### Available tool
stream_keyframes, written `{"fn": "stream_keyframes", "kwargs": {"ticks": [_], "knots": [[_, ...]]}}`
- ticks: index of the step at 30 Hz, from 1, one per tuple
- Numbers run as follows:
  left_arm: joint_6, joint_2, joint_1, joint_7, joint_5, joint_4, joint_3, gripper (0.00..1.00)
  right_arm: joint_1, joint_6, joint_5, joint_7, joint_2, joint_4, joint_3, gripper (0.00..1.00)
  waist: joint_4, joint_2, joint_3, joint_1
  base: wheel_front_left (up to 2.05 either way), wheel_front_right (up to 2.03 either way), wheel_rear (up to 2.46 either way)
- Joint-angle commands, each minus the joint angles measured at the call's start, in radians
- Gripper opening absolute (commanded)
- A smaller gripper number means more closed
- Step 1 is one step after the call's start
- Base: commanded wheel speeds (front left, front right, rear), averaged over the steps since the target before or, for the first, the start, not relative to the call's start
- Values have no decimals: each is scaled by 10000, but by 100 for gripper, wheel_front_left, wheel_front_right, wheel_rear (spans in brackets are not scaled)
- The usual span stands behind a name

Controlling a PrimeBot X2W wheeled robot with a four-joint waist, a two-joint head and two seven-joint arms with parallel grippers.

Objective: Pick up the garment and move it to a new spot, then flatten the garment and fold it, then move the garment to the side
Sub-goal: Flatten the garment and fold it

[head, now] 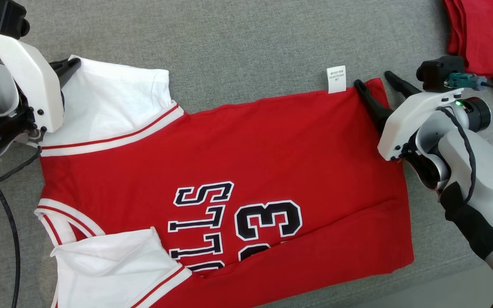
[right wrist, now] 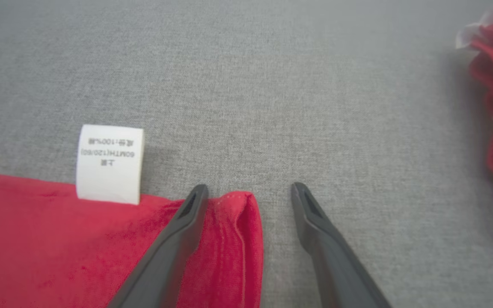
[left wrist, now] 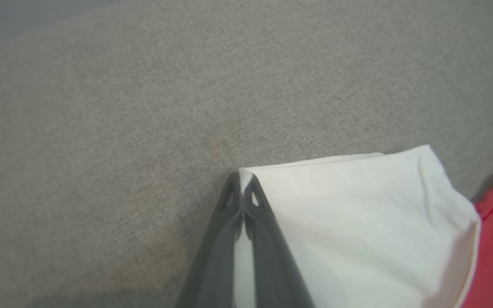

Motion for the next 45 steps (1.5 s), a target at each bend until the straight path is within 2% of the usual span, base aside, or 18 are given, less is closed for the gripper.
{"fn": "stream_keyframes", "kwargs": {"ticks": [1, 2, 13, 26, 37, 45], "knots": [[-5, 42, -181, -63, -45, 17, -53, 0, 136, 31, 60, 208, 60, -8, 253, 35, 12, 0, -16, 0, 0, 0, 0], [-5, 43, -188, -89, -62, 30, -93, 0, 110, 31, 65, 225, 15, -26, 370, 0, 19, 0, -30, 0, 0, 0, 0], [-5, 94, -66, -564, -320, 44, -488, 0, 233, 17, 373, -81, -375, 59, 992, 0, 31, 0, -434, 0, 0, 0, 0], [-5, 424, 405, -1485, -665, -1072, -1173, 0, 862, 17, 440, -1629, -937, -102, 1197, 0, 405, 0, -1341, 0, 0, 0, 0], [5, 1804, 1487, -2171, -978, -3233, -1523, 0, 2042, 19, 188, -2094, -1680, -1107, 939, 0, 761, 0, -2137, 0, 0, 0, 0], [397, 2684, 2603, -2747, -1007, -4927, -1466, 0, 2947, 19, -68, -1916, -2167, -1848, 710, 0, 1034, 0, -2577, 0, 0, 0, 0]]}}
